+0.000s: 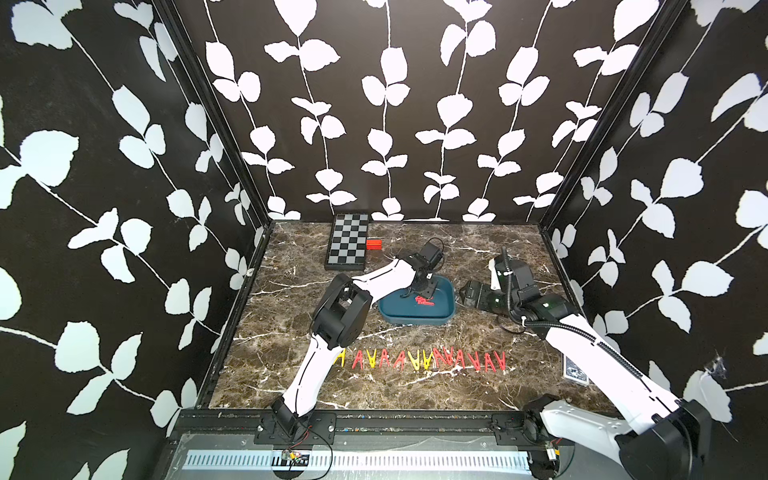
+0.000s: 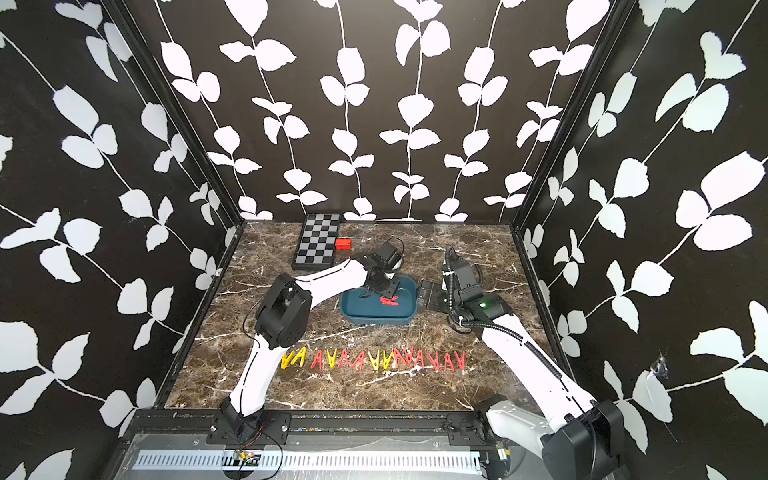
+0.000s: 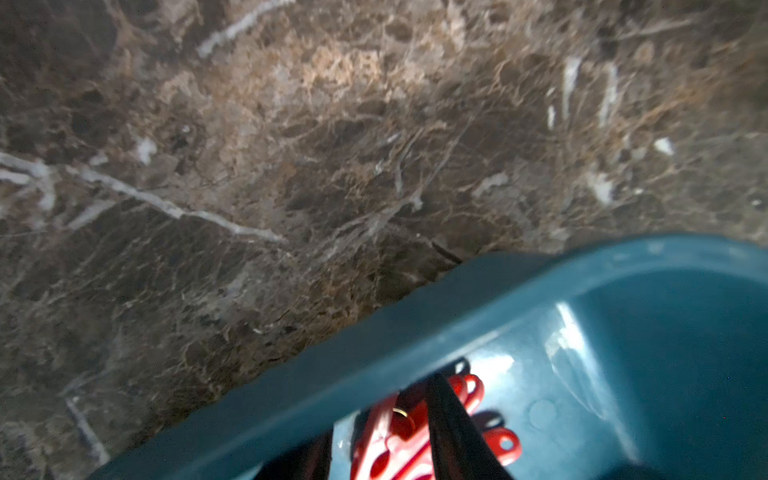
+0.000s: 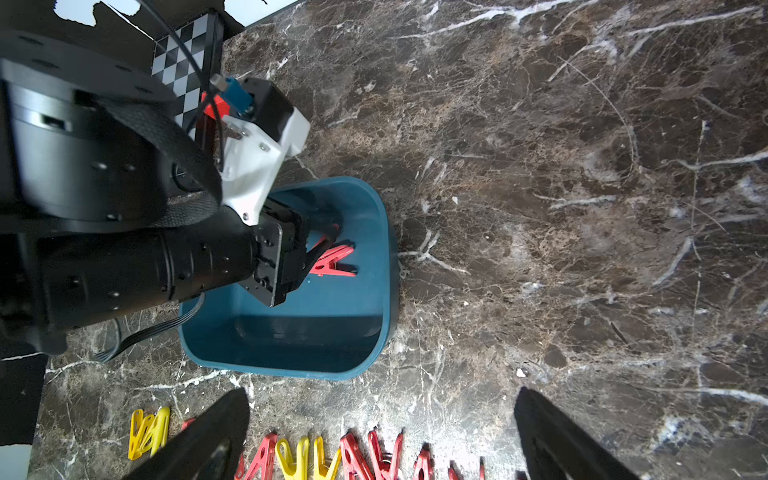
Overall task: Take the clothespins out of the storage box
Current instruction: Pick up the clothespin from the storage box.
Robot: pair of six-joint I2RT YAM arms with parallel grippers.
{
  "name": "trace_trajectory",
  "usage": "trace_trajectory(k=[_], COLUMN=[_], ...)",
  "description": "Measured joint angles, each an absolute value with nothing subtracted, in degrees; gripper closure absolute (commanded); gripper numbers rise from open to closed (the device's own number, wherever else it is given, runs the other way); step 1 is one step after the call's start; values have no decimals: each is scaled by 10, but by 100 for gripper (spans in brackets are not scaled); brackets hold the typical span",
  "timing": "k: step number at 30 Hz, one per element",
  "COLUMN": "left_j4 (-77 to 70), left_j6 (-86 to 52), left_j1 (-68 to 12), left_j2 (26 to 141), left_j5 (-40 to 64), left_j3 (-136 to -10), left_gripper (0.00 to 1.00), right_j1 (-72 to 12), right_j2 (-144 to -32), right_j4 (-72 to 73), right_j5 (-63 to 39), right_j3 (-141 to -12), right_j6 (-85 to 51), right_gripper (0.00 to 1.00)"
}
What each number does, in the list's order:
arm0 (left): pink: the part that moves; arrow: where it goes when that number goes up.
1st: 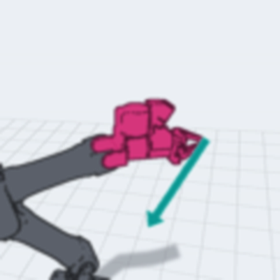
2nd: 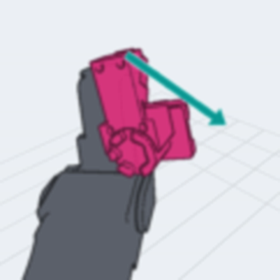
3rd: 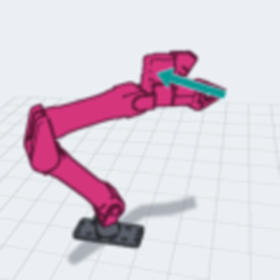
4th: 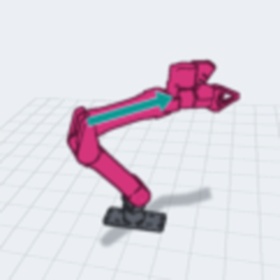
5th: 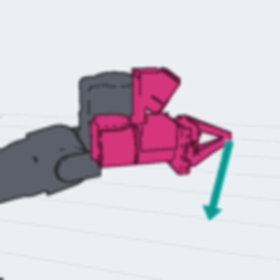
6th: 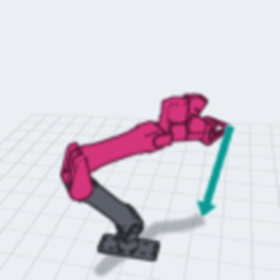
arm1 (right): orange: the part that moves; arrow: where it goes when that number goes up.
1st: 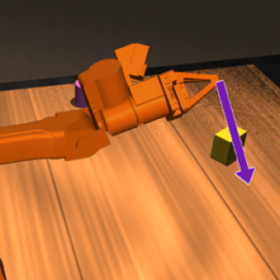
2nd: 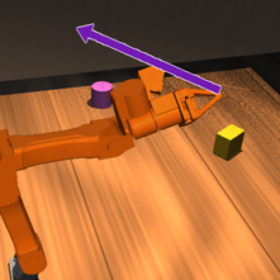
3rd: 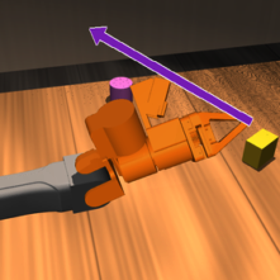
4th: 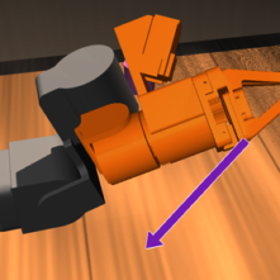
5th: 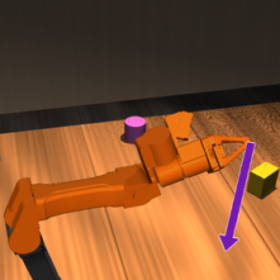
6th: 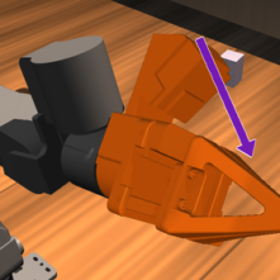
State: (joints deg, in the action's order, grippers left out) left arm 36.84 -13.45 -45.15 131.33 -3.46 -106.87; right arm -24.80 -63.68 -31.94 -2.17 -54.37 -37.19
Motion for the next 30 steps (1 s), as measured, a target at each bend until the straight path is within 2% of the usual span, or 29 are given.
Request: trace_trajectory(k=[1, 5, 12, 14, 21, 30], left_j4=[370, 370, 374, 374, 378, 384], left_j6=[-133, -125, -120, -120, -120, -136], left_j1=[-452, -453, -453, -453, -455, -456], left_j2=[1316, 1325, 1325, 1325, 1304, 1177], left_j5=[-37, -44, -54, -57, -82, -127], left_j3=[-1069, -1070, -1072, -1072, -1051, -972], left_gripper=[68, 69, 89, 99, 100, 100], right_j1=[-248, -248, -248, -248, -248, -252], right_j2=[-637, -640, -648, -650, -672, -725], right_j4=[-319, -319, -318, -315, -300, -279], right_j5=[-22, -22, -23, -25, -37, -56], right_j3=[-544, -544, -544, -544, -544, -560], right_j6=[-373, -373, -373, -373, -373, -371], right_gripper=[1, 1, 1, 1, 1, 1])
